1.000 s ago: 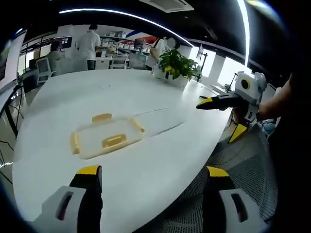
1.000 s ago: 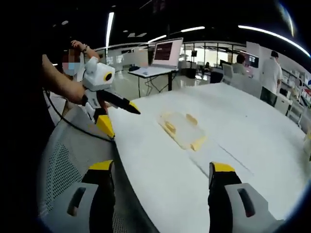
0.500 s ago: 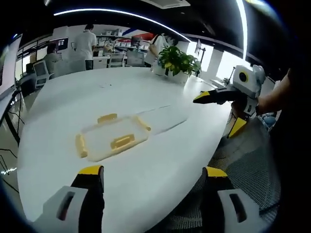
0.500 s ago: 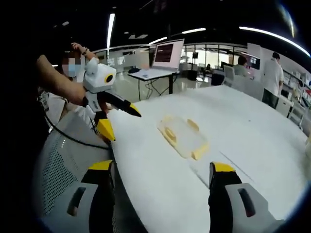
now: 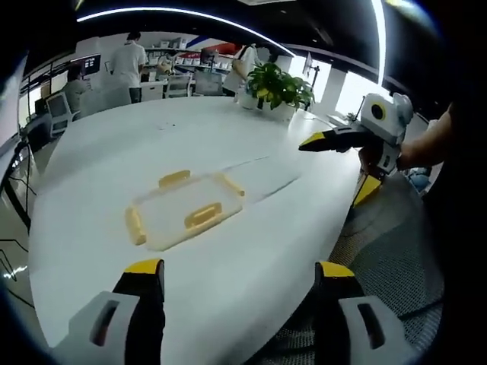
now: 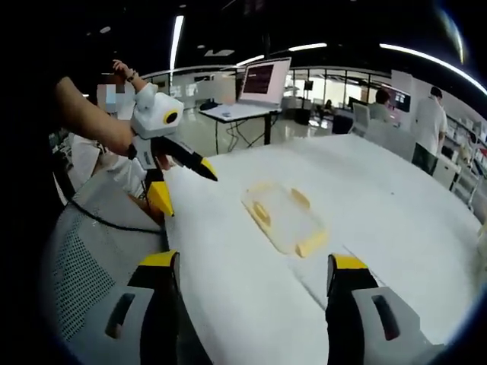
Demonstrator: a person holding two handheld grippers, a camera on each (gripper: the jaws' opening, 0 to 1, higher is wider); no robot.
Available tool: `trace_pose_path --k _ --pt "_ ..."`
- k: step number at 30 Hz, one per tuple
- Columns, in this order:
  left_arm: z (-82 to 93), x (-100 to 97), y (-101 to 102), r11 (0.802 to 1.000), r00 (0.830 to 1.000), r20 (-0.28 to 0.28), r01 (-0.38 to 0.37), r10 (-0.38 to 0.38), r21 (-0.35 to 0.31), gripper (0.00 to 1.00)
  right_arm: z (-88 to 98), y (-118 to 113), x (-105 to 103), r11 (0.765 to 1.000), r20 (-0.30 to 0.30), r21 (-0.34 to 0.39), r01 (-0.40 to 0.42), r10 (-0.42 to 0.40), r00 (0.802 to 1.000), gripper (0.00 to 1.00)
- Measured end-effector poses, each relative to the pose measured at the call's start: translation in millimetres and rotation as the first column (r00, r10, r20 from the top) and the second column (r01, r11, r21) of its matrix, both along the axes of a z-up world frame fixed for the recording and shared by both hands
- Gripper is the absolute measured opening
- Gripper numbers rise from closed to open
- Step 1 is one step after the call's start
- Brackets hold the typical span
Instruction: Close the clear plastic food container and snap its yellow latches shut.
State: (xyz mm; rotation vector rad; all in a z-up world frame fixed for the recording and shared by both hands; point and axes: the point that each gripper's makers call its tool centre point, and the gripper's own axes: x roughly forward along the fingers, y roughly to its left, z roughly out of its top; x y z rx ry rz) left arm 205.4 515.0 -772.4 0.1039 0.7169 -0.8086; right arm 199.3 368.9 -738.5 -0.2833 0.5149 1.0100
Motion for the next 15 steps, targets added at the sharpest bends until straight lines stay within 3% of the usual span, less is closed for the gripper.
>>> trace_pose_path --k 15 --pt "-5.2 21.8 17.2 0.998 0.999 -0.015 0.038 -0.037 0.052 0.72 -11.8 7.8 16.7 0.999 -0.013 -0.024 -0.024 0.024 1.000 0.79"
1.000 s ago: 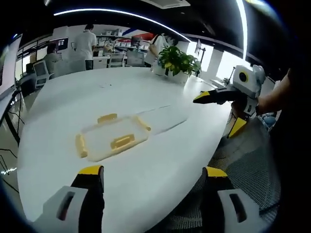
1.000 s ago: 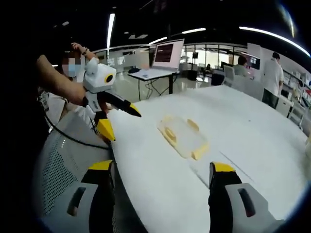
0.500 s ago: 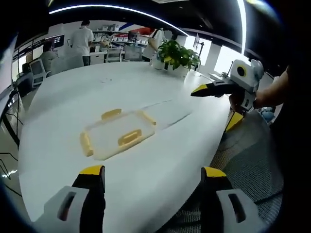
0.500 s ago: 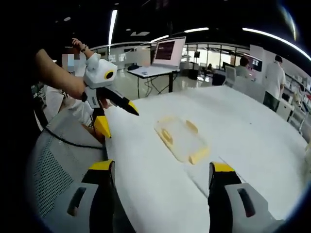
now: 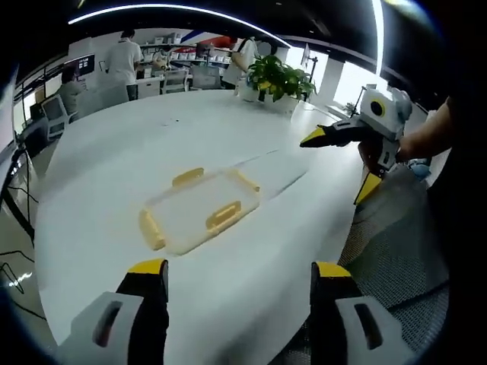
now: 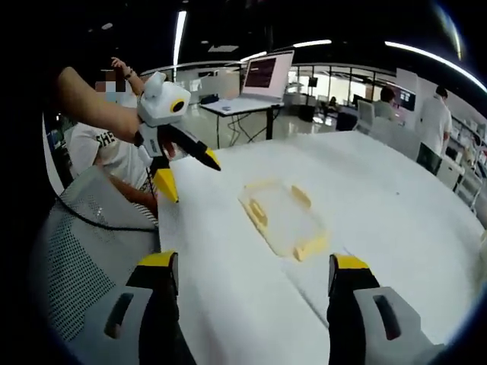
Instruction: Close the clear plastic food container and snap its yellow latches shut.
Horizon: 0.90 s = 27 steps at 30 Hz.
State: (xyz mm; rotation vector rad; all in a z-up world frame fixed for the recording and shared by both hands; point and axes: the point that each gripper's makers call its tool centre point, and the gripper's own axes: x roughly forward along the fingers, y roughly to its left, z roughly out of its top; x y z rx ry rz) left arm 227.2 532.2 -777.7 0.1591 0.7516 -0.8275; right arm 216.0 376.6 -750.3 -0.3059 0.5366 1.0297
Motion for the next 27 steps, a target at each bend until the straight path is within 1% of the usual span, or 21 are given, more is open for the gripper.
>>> trace_pose_path --k 6,13,16,20,27 --pt "-0.6 5.0 -2.7 0.999 0.999 -0.003 0.038 -0.038 0.023 0.72 -3.5 1.5 6.6 1.000 -0.006 0.003 0.011 -0.011 1.000 0.78" --pt "-5.8 11.4 0.3 0.997 0.998 -0.011 0.066 -0.065 0.046 0.71 -6.7 9.6 13.1 1.000 -0.014 -0.006 -0.010 0.010 1.000 0.77" --pt "-9.0 14.2 2.3 0.993 0.996 -0.010 0.093 -0.093 0.076 0.71 -8.8 14.3 17.0 1.000 -0.012 -0.015 -0.025 0.025 1.000 0.77" --pt "-11.7 18.7 5.2 0.991 0.994 -0.015 0.105 -0.104 0.086 0.71 -12.0 19.9 23.2 0.999 -0.015 -0.022 -0.038 0.037 0.999 0.78" --pt "-18.7 26.0 11.0 0.980 0.988 -0.027 0.153 -0.151 0.125 0.71 -14.1 24.5 34.1 0.998 -0.015 -0.041 -0.056 0.055 0.998 0.78"
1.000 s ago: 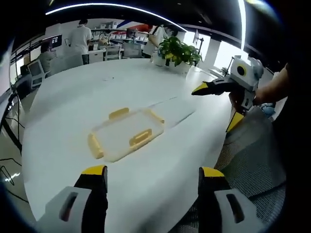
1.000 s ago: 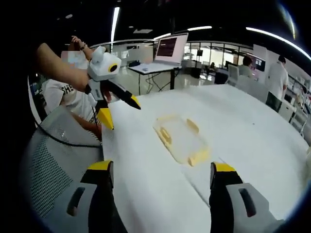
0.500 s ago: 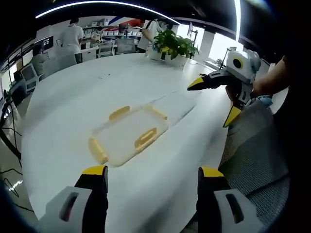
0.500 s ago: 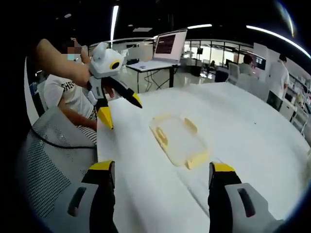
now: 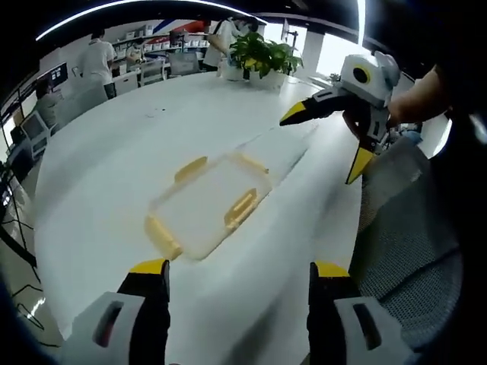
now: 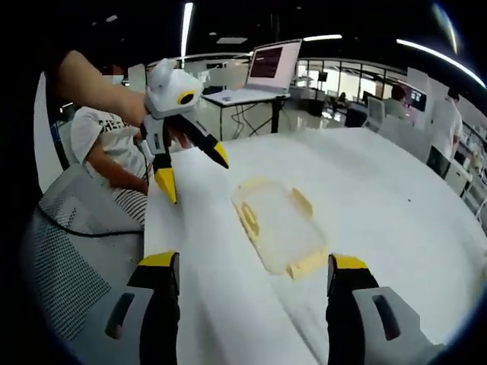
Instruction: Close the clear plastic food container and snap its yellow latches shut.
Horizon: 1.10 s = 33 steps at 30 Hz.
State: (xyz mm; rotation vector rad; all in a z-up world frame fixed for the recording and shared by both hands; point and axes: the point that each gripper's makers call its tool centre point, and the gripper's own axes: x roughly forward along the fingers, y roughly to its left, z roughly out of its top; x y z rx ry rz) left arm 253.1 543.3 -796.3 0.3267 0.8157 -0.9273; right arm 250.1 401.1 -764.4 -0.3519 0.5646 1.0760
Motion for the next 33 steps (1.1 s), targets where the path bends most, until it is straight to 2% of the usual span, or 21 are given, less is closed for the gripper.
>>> trace_pose_path --k 16,33 --pt "-8.4 26.1 2.6 0.997 0.998 -0.001 0.064 -0.064 0.044 0.70 -8.3 2.0 24.8 0.998 -0.010 -0.049 -0.032 0.031 0.999 0.76" --pt "-24.1 39.9 13.4 0.980 0.988 -0.019 0.154 -0.153 0.124 0.69 -24.5 1.1 39.2 0.994 -0.053 -0.099 -0.051 0.046 0.998 0.76"
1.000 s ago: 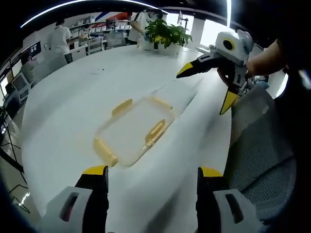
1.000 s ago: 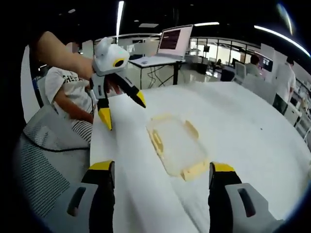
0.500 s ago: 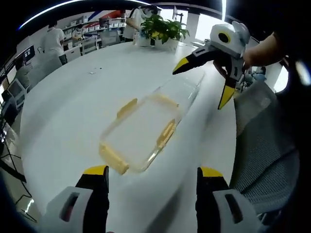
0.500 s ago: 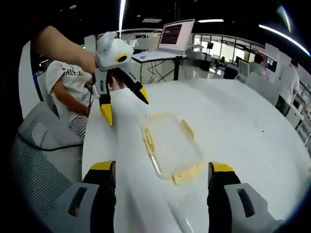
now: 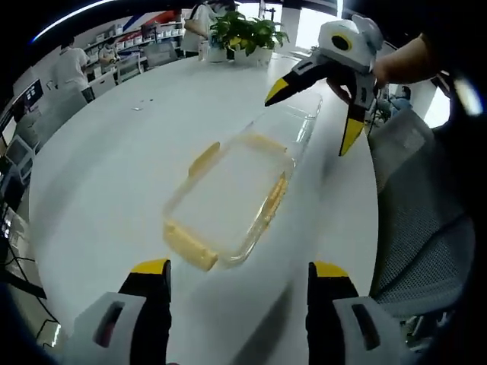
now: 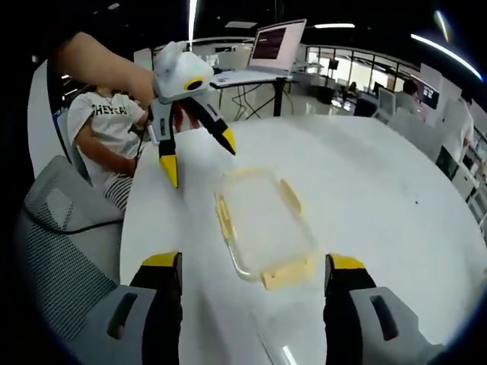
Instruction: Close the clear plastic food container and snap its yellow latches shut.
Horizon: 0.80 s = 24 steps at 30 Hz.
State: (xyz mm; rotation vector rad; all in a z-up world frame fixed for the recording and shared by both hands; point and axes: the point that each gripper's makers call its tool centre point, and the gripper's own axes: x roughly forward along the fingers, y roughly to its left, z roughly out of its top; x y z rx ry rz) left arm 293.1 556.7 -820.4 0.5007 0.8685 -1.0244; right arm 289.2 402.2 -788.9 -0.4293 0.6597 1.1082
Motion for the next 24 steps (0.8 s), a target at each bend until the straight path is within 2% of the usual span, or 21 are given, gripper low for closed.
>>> trace_pose_path --k 11,19,24 --pt "-5.2 8.5 2.7 0.997 0.998 -0.003 0.063 -0.063 0.037 0.67 -5.7 -0.4 8.6 0.996 0.007 -0.067 -0.054 0.054 0.999 0.75" --pt "-6.8 18.8 6.1 0.988 0.991 0.009 0.131 -0.132 0.083 0.67 -14.0 -1.4 12.7 0.987 -0.018 -0.126 -0.099 0.097 0.995 0.72" --pt "-8.6 23.7 6.7 0.984 0.988 0.006 0.152 -0.153 0.098 0.67 -15.7 0.0 16.5 0.981 -0.032 -0.146 -0.127 0.124 0.992 0.74"
